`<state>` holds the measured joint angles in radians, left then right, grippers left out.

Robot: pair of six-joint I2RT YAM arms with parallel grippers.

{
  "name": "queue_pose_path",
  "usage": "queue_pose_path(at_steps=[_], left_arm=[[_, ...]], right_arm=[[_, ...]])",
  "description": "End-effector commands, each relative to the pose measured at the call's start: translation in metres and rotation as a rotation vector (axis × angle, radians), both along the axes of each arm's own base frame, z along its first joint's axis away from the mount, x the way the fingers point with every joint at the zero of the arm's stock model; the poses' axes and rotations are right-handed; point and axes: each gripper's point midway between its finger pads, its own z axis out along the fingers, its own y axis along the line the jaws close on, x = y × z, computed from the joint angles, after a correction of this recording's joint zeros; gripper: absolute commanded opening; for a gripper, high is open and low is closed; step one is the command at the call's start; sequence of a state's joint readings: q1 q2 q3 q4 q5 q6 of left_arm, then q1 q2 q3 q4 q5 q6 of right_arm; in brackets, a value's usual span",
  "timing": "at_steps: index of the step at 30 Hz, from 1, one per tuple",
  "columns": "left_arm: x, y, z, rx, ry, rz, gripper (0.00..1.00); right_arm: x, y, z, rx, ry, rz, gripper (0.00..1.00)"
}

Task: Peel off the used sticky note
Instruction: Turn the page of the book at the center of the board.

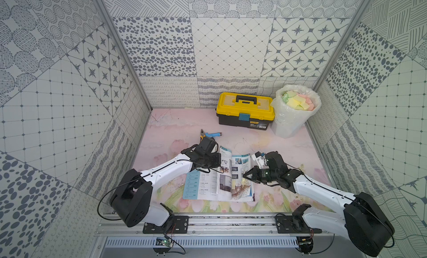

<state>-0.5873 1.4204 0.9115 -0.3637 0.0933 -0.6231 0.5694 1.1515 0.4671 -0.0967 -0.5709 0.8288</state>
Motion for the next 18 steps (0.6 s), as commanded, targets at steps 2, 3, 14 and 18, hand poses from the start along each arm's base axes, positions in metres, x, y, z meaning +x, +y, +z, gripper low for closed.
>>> queue_pose_path(at_steps=[2,3,14,18], left_arm=[[-0.019,0.092,-0.017,0.329,0.003,0.154,0.00],[-0.021,0.106,-0.019,0.385,0.002,0.197,0.00],[-0.037,0.171,-0.029,0.674,0.051,0.400,0.19],[-0.037,0.171,-0.020,0.644,0.022,0.418,0.60]], right_arm=[[0.002,-0.006,-0.008,-0.020,-0.012,-0.004,0.00],[0.003,-0.007,-0.009,-0.021,-0.010,-0.007,0.00],[0.001,-0.011,-0.015,-0.028,-0.001,-0.008,0.00],[0.000,-0.013,-0.015,-0.027,-0.006,-0.016,0.00]])
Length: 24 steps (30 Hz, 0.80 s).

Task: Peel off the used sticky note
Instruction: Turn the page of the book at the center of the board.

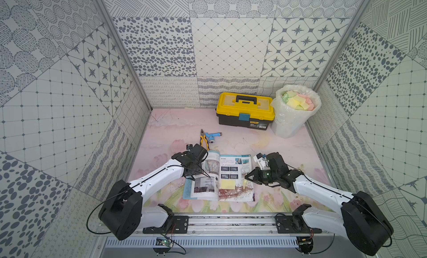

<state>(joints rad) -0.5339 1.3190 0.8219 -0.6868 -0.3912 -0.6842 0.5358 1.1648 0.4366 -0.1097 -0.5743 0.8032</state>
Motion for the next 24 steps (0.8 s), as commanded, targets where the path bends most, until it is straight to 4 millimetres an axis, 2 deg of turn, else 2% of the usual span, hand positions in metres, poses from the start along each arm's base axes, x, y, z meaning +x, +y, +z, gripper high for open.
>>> queue_pose_path(at_steps=[1,4,6,8,9,14,16,20,24], left_arm=[[-0.008,0.033,0.013,0.120,-0.028,0.085,0.61],[-0.007,0.025,0.027,0.037,-0.092,0.069,0.66],[-0.005,0.016,0.038,-0.034,-0.143,0.045,0.78],[-0.002,-0.001,0.048,-0.141,-0.192,-0.013,0.98],[-0.001,-0.011,0.053,-0.192,-0.212,-0.051,0.99],[0.000,-0.041,0.069,-0.316,-0.259,-0.153,0.99],[-0.004,-0.065,0.072,-0.392,-0.258,-0.239,0.99],[-0.013,-0.111,0.076,-0.547,-0.244,-0.394,0.90],[-0.029,-0.145,0.067,-0.636,-0.169,-0.500,0.80]], right_arm=[[0.002,-0.002,0.002,0.006,-0.036,0.001,0.00],[0.002,-0.003,0.001,0.004,-0.036,-0.003,0.00],[0.002,-0.003,0.000,0.005,-0.033,-0.006,0.00],[0.002,-0.003,0.000,0.006,-0.033,-0.011,0.00],[0.002,-0.003,-0.001,0.005,-0.032,-0.012,0.00],[0.001,-0.006,-0.005,-0.004,-0.020,-0.026,0.00],[0.001,-0.006,-0.006,-0.007,-0.014,-0.031,0.00],[0.000,-0.009,-0.010,-0.014,-0.006,-0.049,0.00],[-0.001,-0.012,-0.014,-0.019,0.008,-0.070,0.00]])
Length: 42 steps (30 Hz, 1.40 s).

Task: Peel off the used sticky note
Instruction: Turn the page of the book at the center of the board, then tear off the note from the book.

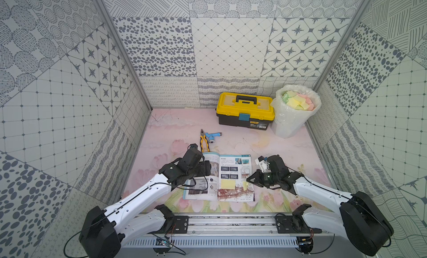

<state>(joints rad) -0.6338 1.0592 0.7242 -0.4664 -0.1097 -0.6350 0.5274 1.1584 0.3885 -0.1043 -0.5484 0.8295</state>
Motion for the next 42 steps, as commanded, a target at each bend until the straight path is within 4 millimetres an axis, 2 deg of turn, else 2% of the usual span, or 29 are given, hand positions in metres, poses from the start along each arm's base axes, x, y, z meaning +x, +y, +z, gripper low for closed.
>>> queue_pose_path(at_steps=[1,6,14,17,26,35,42], left_arm=[[-0.017,-0.070,0.013,-0.228,0.014,-0.271,0.78],[-0.042,-0.102,-0.004,-0.232,0.077,-0.394,0.70],[-0.067,-0.137,-0.032,-0.221,0.153,-0.483,0.52],[-0.074,-0.150,-0.041,-0.210,0.169,-0.517,0.44],[-0.080,-0.185,-0.066,-0.146,0.207,-0.590,0.33],[-0.080,-0.201,-0.096,-0.089,0.275,-0.631,0.22],[-0.078,-0.201,-0.116,-0.040,0.320,-0.610,0.12]], right_arm=[[0.005,-0.002,0.003,0.011,-0.031,-0.030,0.00],[0.003,-0.004,0.001,0.015,-0.021,-0.048,0.00],[0.000,-0.007,0.002,0.031,-0.017,-0.073,0.00],[0.000,-0.007,0.002,0.036,-0.016,-0.078,0.00],[0.001,-0.006,0.001,0.048,-0.011,-0.087,0.00],[0.002,-0.004,0.000,0.063,-0.001,-0.096,0.00],[0.002,-0.004,0.000,0.065,0.005,-0.103,0.00]])
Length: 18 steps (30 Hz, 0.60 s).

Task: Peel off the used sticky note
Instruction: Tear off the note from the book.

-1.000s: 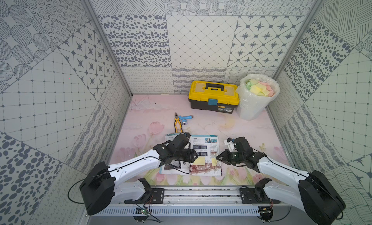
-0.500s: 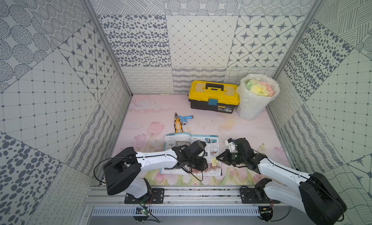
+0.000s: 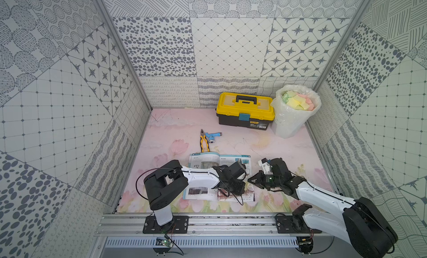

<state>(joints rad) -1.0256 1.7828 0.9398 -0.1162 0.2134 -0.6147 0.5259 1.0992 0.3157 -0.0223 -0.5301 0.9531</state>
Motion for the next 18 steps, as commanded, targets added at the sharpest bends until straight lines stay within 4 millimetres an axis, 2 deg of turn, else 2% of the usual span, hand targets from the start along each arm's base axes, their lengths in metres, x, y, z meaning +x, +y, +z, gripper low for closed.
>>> queue_pose_path(at_steps=[1,7,18], left_arm=[[-0.003,-0.003,-0.011,0.026,0.023,-0.025,0.11],[-0.005,0.001,-0.015,0.044,0.030,-0.020,0.08],[-0.013,0.010,-0.018,0.051,0.033,-0.022,0.09]], right_arm=[[0.004,0.000,0.002,0.012,-0.019,-0.013,0.00],[0.009,-0.004,0.005,-0.002,-0.024,-0.055,0.00],[0.022,-0.013,0.013,-0.020,-0.042,-0.139,0.00]])
